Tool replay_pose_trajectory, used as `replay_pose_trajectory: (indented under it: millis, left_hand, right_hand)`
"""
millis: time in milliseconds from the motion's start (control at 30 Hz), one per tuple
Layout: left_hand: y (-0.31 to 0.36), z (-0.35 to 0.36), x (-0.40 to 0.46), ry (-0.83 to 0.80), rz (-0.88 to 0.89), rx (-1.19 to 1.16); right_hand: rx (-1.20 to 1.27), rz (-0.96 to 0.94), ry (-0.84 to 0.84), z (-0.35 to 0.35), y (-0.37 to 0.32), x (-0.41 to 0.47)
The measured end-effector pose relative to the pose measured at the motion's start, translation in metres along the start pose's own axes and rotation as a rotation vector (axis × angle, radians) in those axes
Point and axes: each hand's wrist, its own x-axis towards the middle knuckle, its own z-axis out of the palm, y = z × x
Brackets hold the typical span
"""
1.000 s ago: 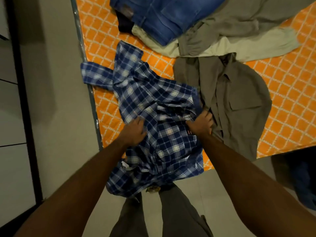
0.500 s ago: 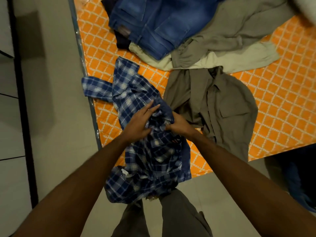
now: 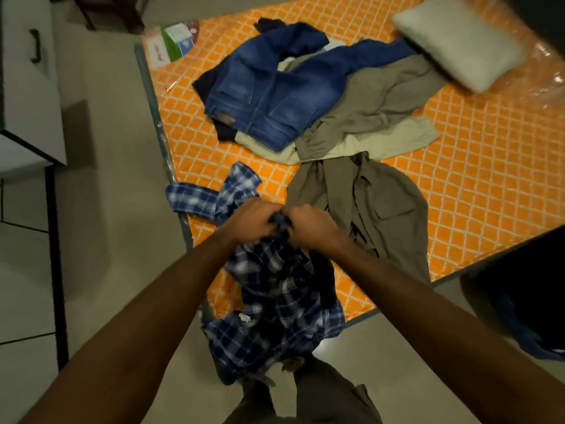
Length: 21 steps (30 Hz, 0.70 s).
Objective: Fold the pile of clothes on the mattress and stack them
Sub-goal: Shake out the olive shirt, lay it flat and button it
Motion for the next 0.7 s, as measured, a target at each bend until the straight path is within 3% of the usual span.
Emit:
replay_pose_trajectory:
  millis: [67, 133, 300, 367, 433, 500, 600, 700]
  left_hand:
    - [0.002, -0.027, -0.013, 0.088, -0.131, -0.06]
    - [0.006, -0.062, -0.024, 0.313, -0.258, -0.183]
    - [0.031, -0.172, -0.026, 0.803, -0.234, -0.517]
    - [0.036, -0.202, -0.034, 0.906, -0.243, -0.581]
    - [0.028, -0.215, -0.051, 0.876, -0.275, -0.542]
    - [0.014, -0.215, -0.065, 0.739, -0.282, -0.54]
    - [0.004, -0.194, -0.083, 0.52, -0.228, -0.64]
    - [0.017, -0.173, -0.084, 0.393, -0.166, -0.652]
  right_hand:
    - [0.275, 0.036, 0.041, -0.025, -0.002, 0.005]
    - [0.462, 0.052, 0.079, -0.046, -0.004, 0.009]
    - [0.421, 0.085, -0.187, -0.036, -0.024, 0.013]
    - [0.505, 0.186, -0.176, -0.027, -0.029, 0.01]
    - [0.682, 0.301, -0.041, -0.041, -0.037, 0.01]
    - [0.928, 0.338, 0.13, -0.068, -0.052, 0.015]
    - [1.324, 0.187, 0.336, -0.12, -0.087, 0.023]
    - [1.627, -0.015, 0.251, -0.169, -0.123, 0.024]
